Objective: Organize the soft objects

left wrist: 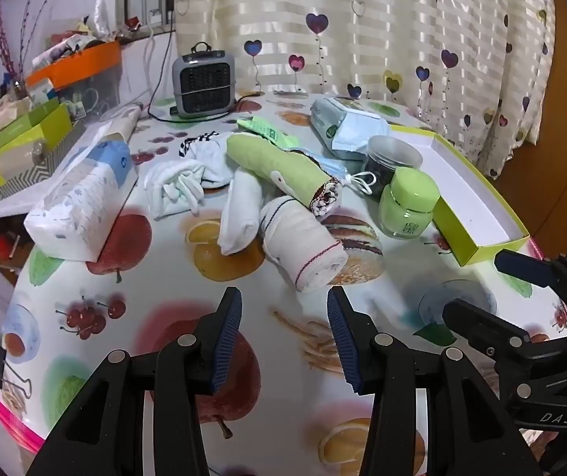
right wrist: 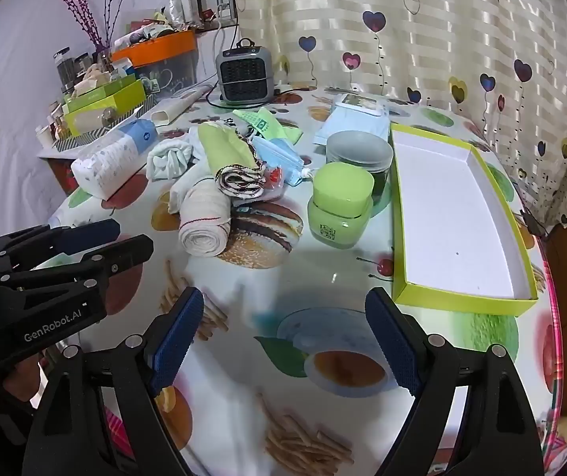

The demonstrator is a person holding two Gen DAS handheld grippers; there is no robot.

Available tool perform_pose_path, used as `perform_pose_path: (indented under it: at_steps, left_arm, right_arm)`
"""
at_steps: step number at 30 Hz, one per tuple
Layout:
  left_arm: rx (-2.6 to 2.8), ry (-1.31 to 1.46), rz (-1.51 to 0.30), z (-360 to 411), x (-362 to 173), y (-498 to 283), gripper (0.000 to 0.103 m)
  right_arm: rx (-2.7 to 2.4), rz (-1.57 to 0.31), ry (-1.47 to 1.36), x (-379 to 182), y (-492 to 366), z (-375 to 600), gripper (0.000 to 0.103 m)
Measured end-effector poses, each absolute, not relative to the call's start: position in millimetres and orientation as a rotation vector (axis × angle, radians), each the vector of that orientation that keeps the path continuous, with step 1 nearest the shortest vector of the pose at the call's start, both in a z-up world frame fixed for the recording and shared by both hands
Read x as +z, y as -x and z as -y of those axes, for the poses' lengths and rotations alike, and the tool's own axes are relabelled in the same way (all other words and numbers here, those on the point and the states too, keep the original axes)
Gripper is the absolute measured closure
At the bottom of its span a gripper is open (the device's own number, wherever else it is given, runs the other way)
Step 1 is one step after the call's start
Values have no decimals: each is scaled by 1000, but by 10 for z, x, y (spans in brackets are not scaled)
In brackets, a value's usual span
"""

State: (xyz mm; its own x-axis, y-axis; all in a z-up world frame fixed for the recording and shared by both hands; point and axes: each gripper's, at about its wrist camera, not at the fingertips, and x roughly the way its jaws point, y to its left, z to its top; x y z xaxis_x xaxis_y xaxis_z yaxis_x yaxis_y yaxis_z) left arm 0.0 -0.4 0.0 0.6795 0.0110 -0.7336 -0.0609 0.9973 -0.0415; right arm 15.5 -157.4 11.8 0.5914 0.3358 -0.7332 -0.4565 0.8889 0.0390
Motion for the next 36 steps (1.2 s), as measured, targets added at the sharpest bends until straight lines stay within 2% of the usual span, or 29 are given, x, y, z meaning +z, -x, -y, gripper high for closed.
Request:
perform_pose_path:
  at_steps: [36]
  left_arm:
    - [22,90,-805,-50,22,29,59]
  right_arm:
    - [463,-807,164,109,-132,1537,19]
